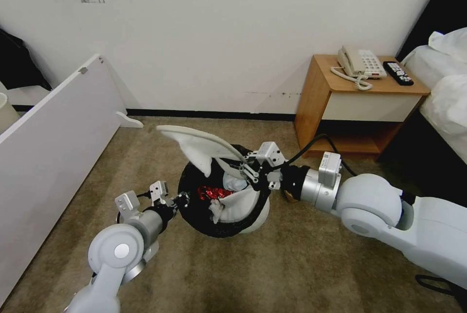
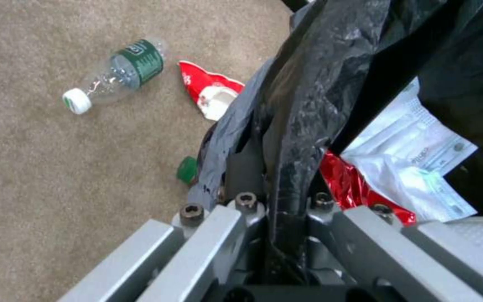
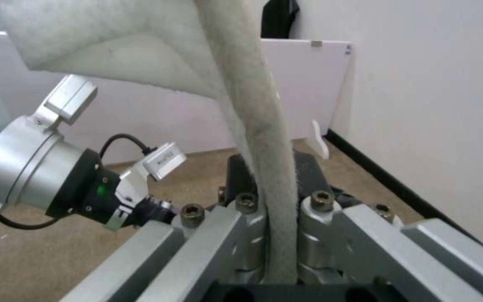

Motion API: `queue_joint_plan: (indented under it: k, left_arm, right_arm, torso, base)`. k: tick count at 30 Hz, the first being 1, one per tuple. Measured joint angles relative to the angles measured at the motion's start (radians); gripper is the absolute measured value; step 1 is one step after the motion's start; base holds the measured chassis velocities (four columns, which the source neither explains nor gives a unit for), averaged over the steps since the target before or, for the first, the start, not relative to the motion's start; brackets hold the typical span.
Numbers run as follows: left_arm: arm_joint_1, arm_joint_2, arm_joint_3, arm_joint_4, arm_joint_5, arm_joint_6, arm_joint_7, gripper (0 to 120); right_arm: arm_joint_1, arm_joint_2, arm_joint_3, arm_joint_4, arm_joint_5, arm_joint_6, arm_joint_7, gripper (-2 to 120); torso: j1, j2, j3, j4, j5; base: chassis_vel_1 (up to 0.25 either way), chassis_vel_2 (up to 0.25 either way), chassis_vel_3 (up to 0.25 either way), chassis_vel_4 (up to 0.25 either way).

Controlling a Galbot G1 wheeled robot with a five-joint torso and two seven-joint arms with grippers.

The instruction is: Pick up the trash bin and place the garbage on the floor into it.

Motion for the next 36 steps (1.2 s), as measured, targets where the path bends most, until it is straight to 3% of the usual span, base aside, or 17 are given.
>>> queue_joint_plan:
  k: [12, 36]
  left_arm:
    - [0.018, 0.005, -0.007, -0.022, 0.000, 0.010, 0.010, 1]
    - [0.018, 0.009, -0.015, -0.047, 0.028, 0.010, 0.030, 1]
  right_arm:
    - [0.024, 0.056, -0.041, -0.061, -0.028, 0.000, -0.011, 1]
    - [0.029, 0.088, -0.099, -0.140, -0.075, -0.004, -0.022, 1]
  torso:
    - [0.000, 0.000, 0.000, 0.0000, 0.0000]
    - [0.000, 0.000, 0.000, 0.0000, 0.0000]
  base:
    - [0.000, 0.000, 0.000, 0.000]
    - [0.000, 0.000, 0.000, 0.000]
